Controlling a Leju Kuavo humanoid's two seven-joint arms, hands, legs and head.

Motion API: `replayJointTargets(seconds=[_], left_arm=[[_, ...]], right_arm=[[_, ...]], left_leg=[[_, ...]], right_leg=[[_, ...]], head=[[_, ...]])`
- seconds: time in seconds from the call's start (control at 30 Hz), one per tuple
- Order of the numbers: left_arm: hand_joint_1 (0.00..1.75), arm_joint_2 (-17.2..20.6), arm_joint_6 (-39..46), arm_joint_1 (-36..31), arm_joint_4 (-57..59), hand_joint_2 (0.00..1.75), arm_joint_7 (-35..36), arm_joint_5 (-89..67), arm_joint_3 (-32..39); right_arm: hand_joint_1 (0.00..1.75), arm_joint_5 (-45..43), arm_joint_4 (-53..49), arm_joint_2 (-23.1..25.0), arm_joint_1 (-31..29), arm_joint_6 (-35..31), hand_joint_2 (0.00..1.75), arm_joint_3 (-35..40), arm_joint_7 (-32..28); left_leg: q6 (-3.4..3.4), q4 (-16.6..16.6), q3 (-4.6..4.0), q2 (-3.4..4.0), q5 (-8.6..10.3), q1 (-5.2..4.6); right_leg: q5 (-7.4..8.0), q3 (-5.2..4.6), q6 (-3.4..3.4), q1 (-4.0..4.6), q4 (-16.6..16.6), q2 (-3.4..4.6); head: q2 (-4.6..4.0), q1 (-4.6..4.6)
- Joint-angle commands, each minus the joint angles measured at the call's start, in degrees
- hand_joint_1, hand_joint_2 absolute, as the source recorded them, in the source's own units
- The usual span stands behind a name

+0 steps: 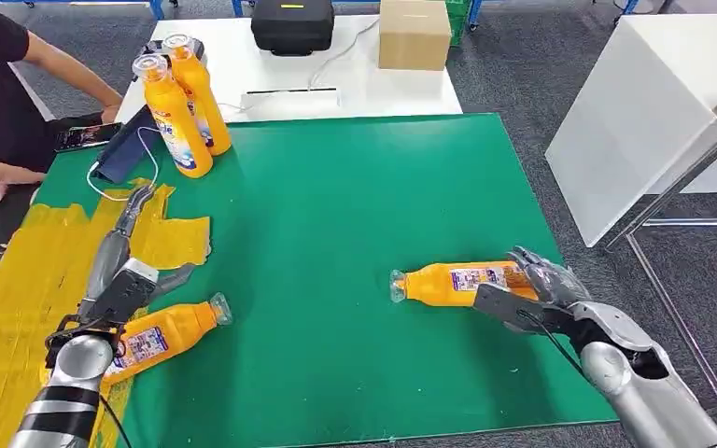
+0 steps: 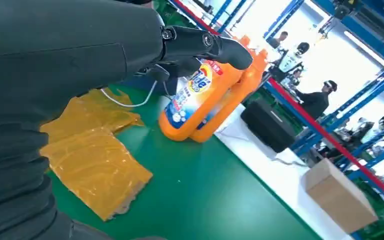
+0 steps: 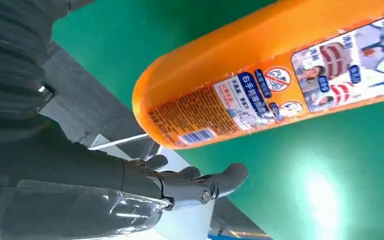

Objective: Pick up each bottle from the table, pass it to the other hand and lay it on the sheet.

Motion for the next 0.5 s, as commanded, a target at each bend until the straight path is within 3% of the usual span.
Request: replayJointTargets(seconds=[0.03,0.17,0.5], left_arm=[[0.0,-1.7,-1.1,-0.1,-2.1,1.75,0.0,0.9,0.2],[0.0,-1.7,-1.2,-0.5,-2.0,1.75,0.0,1.0,-0.1],[0.0,-1.7,-1.2,-0.5,-1.9,1.75,0.0,1.0,-0.1]], right_arm=[[0.0,7.7,13.8,6.7,-8.9,-1.7,1.75,-0.5,1.1],[0.0,9.8,18.0,8.8,-11.8,-1.4,1.75,-0.2,0.6],[0.0,9.9,18.2,8.9,-11.6,-1.5,1.75,-0.2,0.6]], left_leg=[[0.0,-0.1,0.24,0.24,-0.05,-0.04],[0.0,-0.1,0.19,0.25,-0.02,-0.02],[0.0,0.0,0.15,0.07,-0.02,-0.02]], right_leg=[[0.02,0.16,0.04,-0.04,0.0,0.15],[0.05,0.11,0.03,-0.02,0.0,0.18],[-0.01,0.11,0.04,-0.02,0.0,-0.01]], head=[[0.0,0.0],[0.0,0.0],[0.0,-0.02]])
